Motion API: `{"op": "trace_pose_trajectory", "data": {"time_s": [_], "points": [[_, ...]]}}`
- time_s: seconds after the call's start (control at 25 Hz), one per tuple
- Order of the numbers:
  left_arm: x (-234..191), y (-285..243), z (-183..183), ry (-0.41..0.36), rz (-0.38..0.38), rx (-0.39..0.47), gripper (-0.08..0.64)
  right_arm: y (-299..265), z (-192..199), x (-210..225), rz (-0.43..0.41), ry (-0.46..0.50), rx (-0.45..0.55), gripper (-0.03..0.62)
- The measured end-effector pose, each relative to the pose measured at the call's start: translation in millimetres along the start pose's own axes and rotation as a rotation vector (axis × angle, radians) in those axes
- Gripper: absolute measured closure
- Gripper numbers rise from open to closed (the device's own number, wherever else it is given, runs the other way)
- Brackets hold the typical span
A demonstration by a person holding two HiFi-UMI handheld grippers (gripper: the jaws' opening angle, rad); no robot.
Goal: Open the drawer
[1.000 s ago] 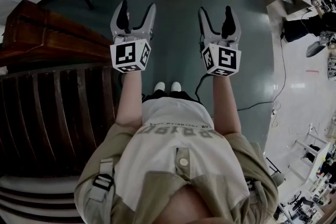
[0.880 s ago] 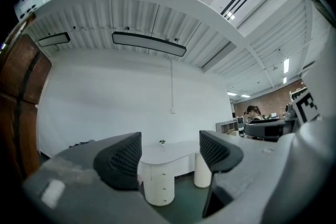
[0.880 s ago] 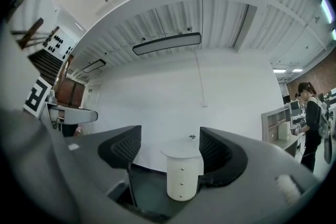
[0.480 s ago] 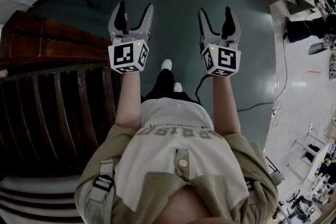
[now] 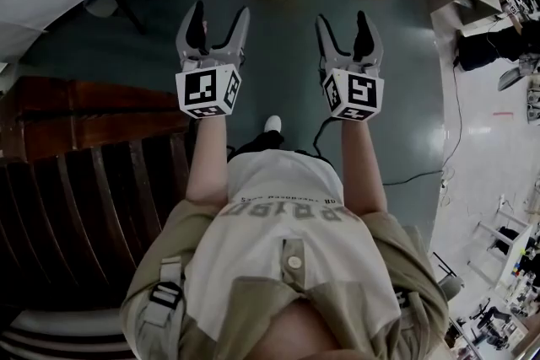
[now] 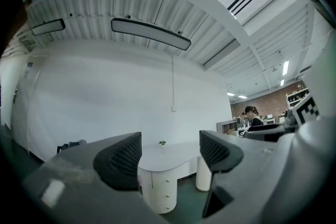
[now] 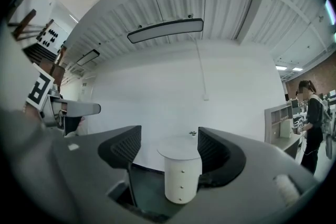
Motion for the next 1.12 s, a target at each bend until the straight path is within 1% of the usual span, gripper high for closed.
{"op": "trace_pose_trajectory", "data": {"time_s": [0.2, 0.36, 0.52, 0.8, 1.12], "points": [[-20, -30, 5, 0.015, 0.009, -0.002, 0.215, -32, 1, -1, 0.007, 0.01, -0.009, 0.253], [-18, -51, 10, 0.022, 0.023, -0.018, 0.215, -51, 4, 11, 0.011, 0.013, -0.027, 0.253], [-13, -70, 23, 0.03, 0.023, -0.05, 0.215, -70, 17, 28, 0.003, 0.002, -0.064, 0.255], [4, -128, 46, 0.034, -0.021, -0.093, 0.215, -125, 40, 76, -0.059, 0.012, -0.122, 0.258], [24, -208, 58, 0.031, -0.093, -0.11, 0.215, -202, 54, 142, -0.131, 0.02, -0.166, 0.262]]}}
Point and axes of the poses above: the fingertips, and each gripper's own axes: y backward along the fingers, x to its right, z out of its underside, the point moved 8 cm from there along y, backward along the fingers, and after that the axes turned 6 degrees about -y, right-handed, at the moved point
